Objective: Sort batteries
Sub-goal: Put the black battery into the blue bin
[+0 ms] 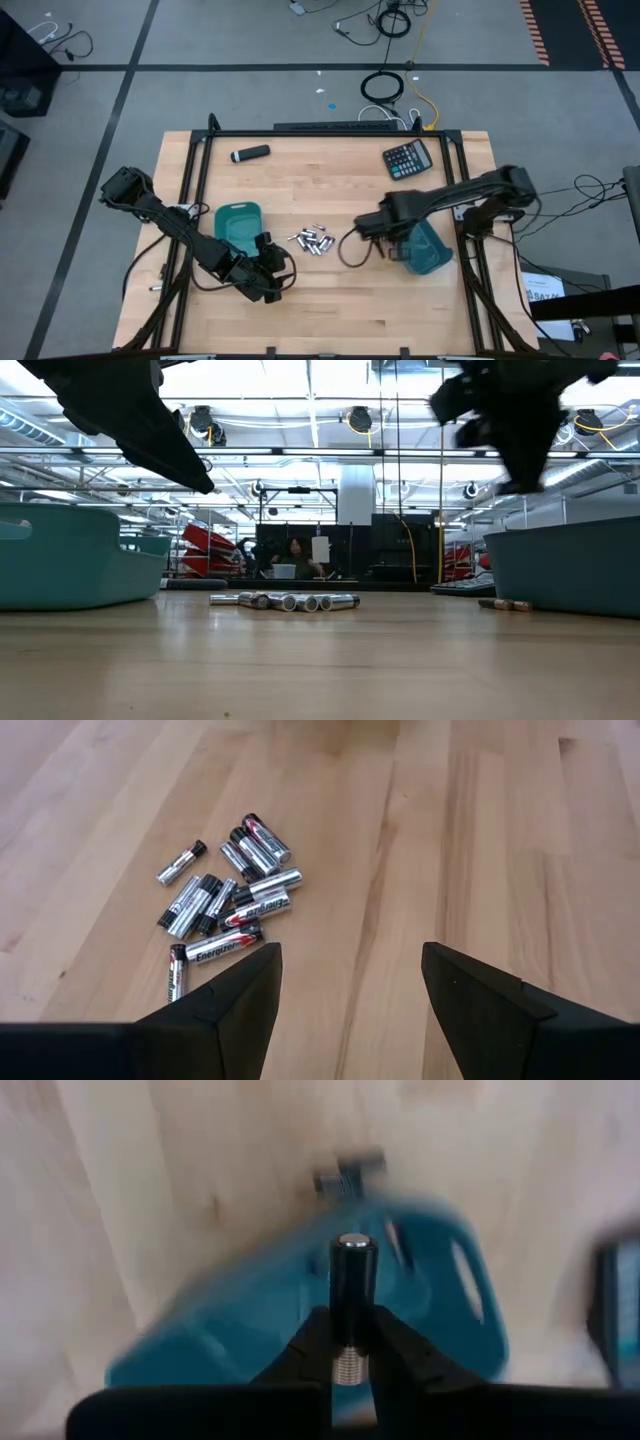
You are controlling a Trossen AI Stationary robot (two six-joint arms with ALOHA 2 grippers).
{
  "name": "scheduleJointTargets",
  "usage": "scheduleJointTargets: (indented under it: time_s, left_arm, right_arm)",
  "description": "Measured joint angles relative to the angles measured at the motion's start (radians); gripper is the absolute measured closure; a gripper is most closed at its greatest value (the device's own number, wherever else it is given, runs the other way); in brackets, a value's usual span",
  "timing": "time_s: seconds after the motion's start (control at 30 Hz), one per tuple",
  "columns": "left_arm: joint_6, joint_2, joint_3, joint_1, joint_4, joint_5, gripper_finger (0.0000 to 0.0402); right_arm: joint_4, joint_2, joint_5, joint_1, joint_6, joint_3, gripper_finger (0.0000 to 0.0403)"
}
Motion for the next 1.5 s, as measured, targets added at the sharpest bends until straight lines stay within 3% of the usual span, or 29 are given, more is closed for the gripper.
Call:
scheduleJointTargets:
  time_s: [0.1, 0.4, 0.53, 0.8, 1.13, 1.5]
  left_arm:
    - [0.0, 0.0, 0.0, 0.0, 0.001, 0.001, 0.0149]
    - [-0.003, 0.0, 0.0, -0.001, 0.007, 0.002, 0.0149]
    - [-0.002, 0.0, 0.0, -0.001, 0.007, 0.003, 0.0149]
    - [0.0, 0.0, 0.0, 0.01, 0.007, 0.006, 0.0149]
    - [-0.004, 0.0, 0.0, 0.032, 0.01, 0.033, 0.0149]
    - [-0.026, 0.0, 0.0, 0.032, 0.007, 0.036, 0.0149]
  right_arm:
    - [-0.03, -0.06, 0.019, -0.001, 0.064, -0.02, 0.0362]
    - [-0.022, -0.088, 0.046, 0.002, 0.116, -0.09, 0.022]
    - [-0.018, -0.088, 0.047, 0.003, 0.116, -0.073, 0.0178]
    - [0.227, -0.02, 0.065, 0.044, 0.009, -0.044, 0.0179]
    - [0.189, 0.319, 0.128, 0.091, -0.266, 0.081, 0.0181]
    - [0.152, 0.371, 0.182, 0.095, -0.517, 0.066, 0.0181]
